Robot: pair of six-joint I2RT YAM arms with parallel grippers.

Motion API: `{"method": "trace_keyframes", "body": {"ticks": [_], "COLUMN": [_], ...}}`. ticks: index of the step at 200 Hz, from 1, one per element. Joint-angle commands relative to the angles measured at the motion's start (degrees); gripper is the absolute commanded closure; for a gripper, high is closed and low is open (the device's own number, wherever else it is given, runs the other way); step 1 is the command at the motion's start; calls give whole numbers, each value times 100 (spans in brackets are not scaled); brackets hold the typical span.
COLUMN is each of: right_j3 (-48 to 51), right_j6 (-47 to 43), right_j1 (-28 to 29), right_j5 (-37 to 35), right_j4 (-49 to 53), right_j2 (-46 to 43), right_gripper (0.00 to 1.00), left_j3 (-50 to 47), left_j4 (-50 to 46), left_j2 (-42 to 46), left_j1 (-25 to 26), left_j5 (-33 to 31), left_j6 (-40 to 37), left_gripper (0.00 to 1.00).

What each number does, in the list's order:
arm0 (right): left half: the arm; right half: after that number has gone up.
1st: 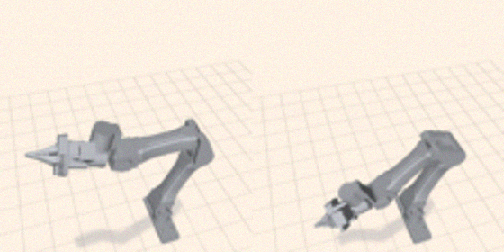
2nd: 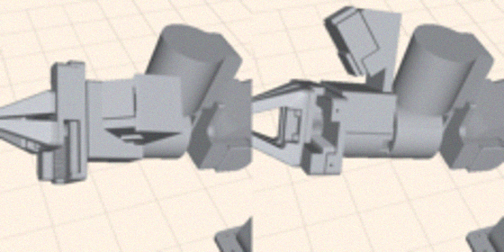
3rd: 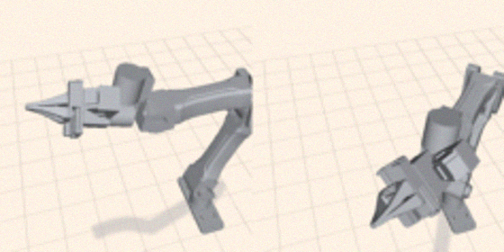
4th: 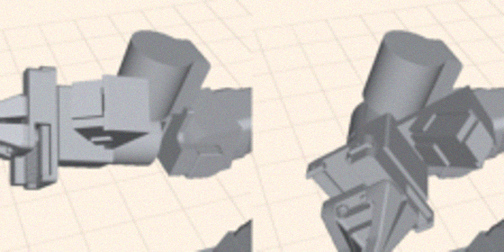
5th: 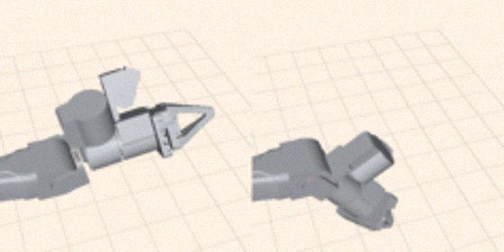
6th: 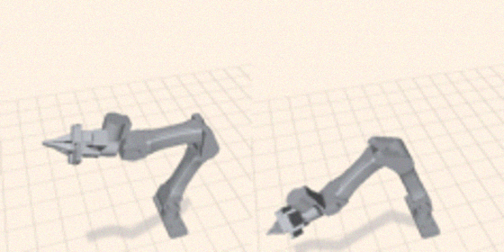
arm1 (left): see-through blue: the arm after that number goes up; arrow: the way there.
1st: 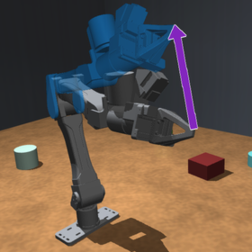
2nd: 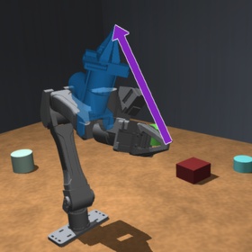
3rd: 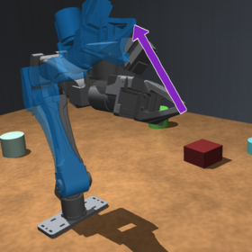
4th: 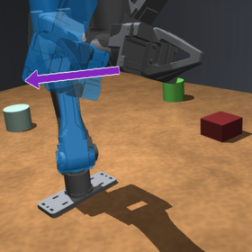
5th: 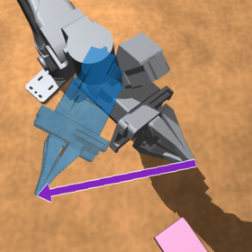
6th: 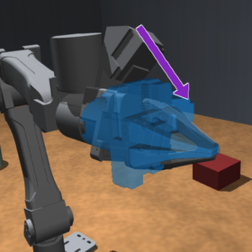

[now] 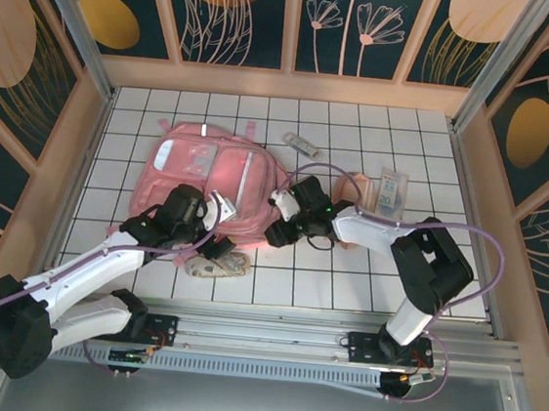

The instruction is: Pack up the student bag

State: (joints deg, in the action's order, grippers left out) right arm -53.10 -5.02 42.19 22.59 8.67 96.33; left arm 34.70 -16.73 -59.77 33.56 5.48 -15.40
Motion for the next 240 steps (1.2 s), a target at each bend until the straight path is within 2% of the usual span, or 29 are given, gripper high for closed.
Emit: {"method": "trace_keyframes", "body": {"ticks": [1, 34, 61, 139, 151, 164, 187, 188, 192, 217, 240], "right_j3": [339, 540, 701, 23, -43, -85, -64, -61, -59, 104, 223], "right_j6": [-953, -1301, -1251, -1124, -1112, -1106, -1123, -1128, -1140, -1261, -1473], "right_j1": [-90, -291, -284, -168, -168, -168, -170, -168, -168, -162, -160], "right_j5": [380, 484, 254, -501, -659, -798, -826, -826, -826, -656, -574], "right_j4": [90, 213, -185, -343, -338, -351, -402, -403, -392, -279, -35], "right_j2": [-250, -418, -435, 343, 424, 442, 279, 260, 229, -170, -555], "right_gripper": [53, 48, 45, 46, 50, 61, 89, 94, 100, 100, 100], "left_j3": [201, 204, 222, 188, 178, 178, 194, 195, 203, 305, 340], "left_j4": [-220, -243, -217, -252, -259, -269, -296, -300, -304, -331, -73], "left_j2": [-43, -85, -152, -154, -140, -140, -164, -161, -179, -346, -575], "left_j1": [23, 21, 18, 21, 18, 19, 26, 27, 20, 98, 347], "left_j5": [-11, -12, -3, -117, -108, -94, -42, -35, -22, 99, -39], "left_j6": [-112, -125, -130, -122, -86, -64, -67, -68, -69, -150, -253], "left_gripper": [1, 1, 1, 1, 1, 1, 1, 1, 1, 1, 1]}}
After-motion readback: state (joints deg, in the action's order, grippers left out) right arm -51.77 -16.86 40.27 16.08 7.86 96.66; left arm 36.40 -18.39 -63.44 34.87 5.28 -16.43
